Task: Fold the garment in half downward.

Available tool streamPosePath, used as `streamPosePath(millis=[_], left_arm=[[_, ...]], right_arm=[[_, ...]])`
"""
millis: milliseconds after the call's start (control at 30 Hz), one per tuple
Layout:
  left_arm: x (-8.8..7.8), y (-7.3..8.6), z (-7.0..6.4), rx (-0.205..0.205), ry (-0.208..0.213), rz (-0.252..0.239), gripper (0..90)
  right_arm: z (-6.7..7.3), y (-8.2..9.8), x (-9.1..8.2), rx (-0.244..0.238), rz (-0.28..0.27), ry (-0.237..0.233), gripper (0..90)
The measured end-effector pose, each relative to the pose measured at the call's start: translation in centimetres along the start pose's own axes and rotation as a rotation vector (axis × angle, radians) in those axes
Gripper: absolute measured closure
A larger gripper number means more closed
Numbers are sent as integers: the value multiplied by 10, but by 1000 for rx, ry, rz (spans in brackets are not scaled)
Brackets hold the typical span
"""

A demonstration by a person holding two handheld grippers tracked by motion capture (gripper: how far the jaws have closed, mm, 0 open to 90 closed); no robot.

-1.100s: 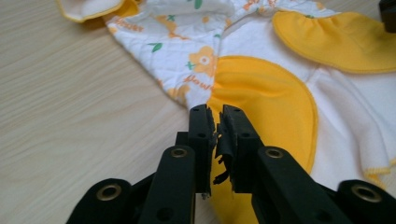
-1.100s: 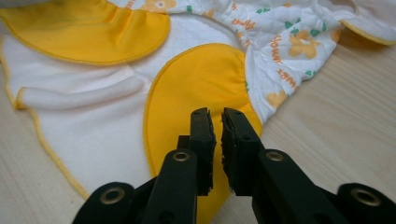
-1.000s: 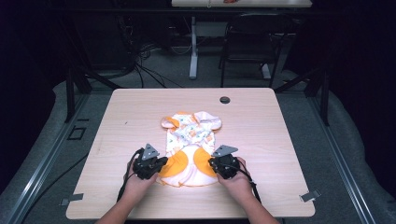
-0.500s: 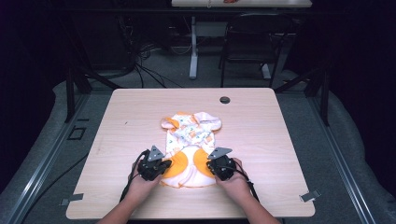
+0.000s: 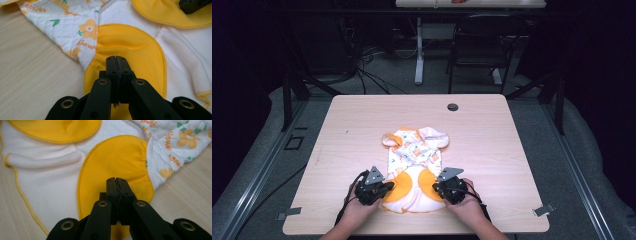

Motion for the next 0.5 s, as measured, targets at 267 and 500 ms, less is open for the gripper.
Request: streamPosePath(millis=[267, 500], left_arm=[[-9, 6, -13, 17, 23, 2, 897], [-15, 9, -20, 20, 34, 3, 897]], right_arm=[[9, 11, -7, -16, 4, -31, 890], [16, 18, -12, -20, 4, -52, 885]])
Point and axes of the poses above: each handheld gripper's, and its own axes: x roughly forward along the jaws, y roughly out of its underside, z roughly to its left, the point moved 3 cm from there along x, roughly forward along the jaws, and after that the axes turned 15 degrees about x, right-handed, at the moved point
